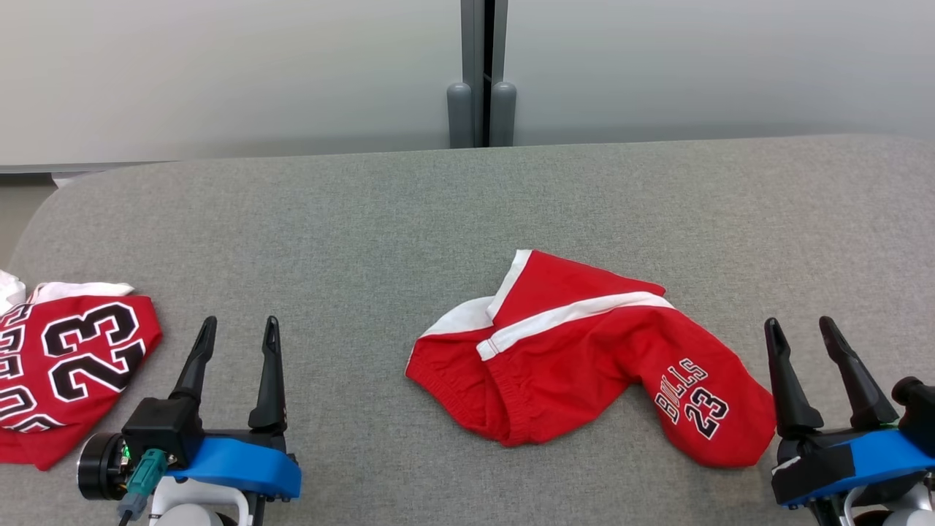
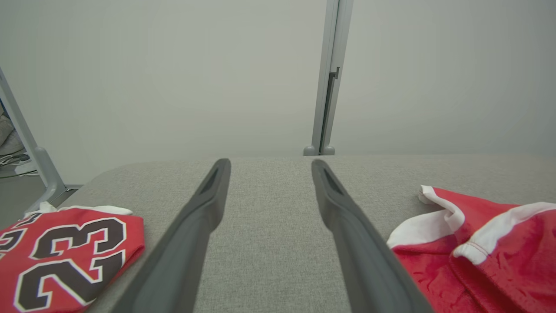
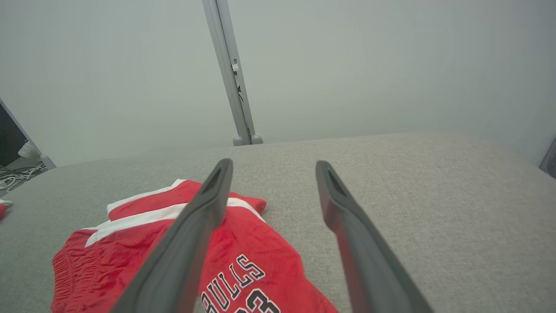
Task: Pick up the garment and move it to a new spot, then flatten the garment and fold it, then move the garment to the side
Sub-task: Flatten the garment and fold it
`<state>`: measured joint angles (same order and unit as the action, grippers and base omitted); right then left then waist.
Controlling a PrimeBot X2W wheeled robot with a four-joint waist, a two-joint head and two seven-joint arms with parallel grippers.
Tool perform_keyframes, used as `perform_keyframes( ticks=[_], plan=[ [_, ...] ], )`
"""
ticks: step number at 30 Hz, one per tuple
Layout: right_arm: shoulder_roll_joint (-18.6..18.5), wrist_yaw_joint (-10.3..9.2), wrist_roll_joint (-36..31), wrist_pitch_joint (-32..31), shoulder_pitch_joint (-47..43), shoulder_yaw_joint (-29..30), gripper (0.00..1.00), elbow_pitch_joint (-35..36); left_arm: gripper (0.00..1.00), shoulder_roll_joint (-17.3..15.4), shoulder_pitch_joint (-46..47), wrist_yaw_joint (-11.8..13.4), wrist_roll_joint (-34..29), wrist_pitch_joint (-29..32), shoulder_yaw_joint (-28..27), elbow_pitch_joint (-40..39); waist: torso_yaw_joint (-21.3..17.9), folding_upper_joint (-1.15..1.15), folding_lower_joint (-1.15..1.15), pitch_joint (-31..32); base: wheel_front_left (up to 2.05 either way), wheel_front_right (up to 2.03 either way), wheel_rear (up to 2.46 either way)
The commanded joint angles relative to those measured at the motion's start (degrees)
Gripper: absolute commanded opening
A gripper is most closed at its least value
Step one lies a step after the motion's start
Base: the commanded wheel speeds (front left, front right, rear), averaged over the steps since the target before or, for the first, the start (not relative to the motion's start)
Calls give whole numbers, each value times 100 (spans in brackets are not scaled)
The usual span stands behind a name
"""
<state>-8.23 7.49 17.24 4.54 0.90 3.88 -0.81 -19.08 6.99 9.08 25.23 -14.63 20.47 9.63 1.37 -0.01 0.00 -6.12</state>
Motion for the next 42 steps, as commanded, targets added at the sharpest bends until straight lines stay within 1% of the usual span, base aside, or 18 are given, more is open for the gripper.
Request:
perform_keyframes(
  ticks=[1, 13, 17, 20, 27, 29, 33, 34, 35, 37, 39, 42],
  plan=[
    [46, 1, -4, -24, -101, -5, 100, -25, 100, -28, -38, 36, 15, 24, 7, -28, 9, 1, 0, 15, 0, 0, 0],
    [138, 1, -21, -131, -121, 33, 100, 16, 100, -57, -15, 77, 20, 61, 57, -118, 21, 1, 0, -16, 0, 0, 0],
    [112, 1, 45, -248, -76, 272, 100, -211, 100, -54, 111, 75, -1, 63, 77, -159, 48, 1, 0, -127, 0, 0, 0],
    [78, 1, 103, -333, -66, 370, 100, -595, 100, -39, 192, 52, -19, 61, 105, -157, 84, 1, 0, -219, 0, 0, 0],
    [115, 1, 350, -369, 278, 579, 100, -1875, 100, 24, 356, 14, -50, 26, 144, -120, 104, 1, 0, -451, 0, 0, 0],
    [103, 1, 402, -409, 395, 471, 100, -2188, 100, 39, 394, 13, -53, 13, 150, -99, 105, 1, 0, -506, 0, 0, 0],
    [56, 1, 493, -497, 554, 74, 100, -2650, 100, 62, 464, -7, -48, -8, 154, -59, 123, 1, 0, -594, 0, 0, 0],
    [64, 1, 534, -512, 590, -19, 81, -2731, 100, 64, 481, -9, -50, -13, 150, -50, 126, 1, 0, -613, 0, 0, 0],
    [56, 2, 554, -503, 621, -96, 36, -2799, 100, 73, 504, -9, -48, -7, 146, -44, 129, 1, 0, -630, 0, 0, 0],
    [17, 7, 580, -428, 678, -190, 0, -2886, 100, 81, 529, -18, -48, -16, 140, -29, 141, 1, 0, -658, 0, 0, 0],
    [-61, 1, 587, -247, 774, -186, 0, -2884, 100, 95, 545, -28, -52, -25, 137, -15, 148, 1, 0, -676, 0, 0, 0],
    [-282, -2, 539, 32, 1016, -18, 0, -2810, 100, 119, 580, -38, -57, -31, 126, -10, 151, 1, 0, -700, 0, 0, 0]
  ],
)
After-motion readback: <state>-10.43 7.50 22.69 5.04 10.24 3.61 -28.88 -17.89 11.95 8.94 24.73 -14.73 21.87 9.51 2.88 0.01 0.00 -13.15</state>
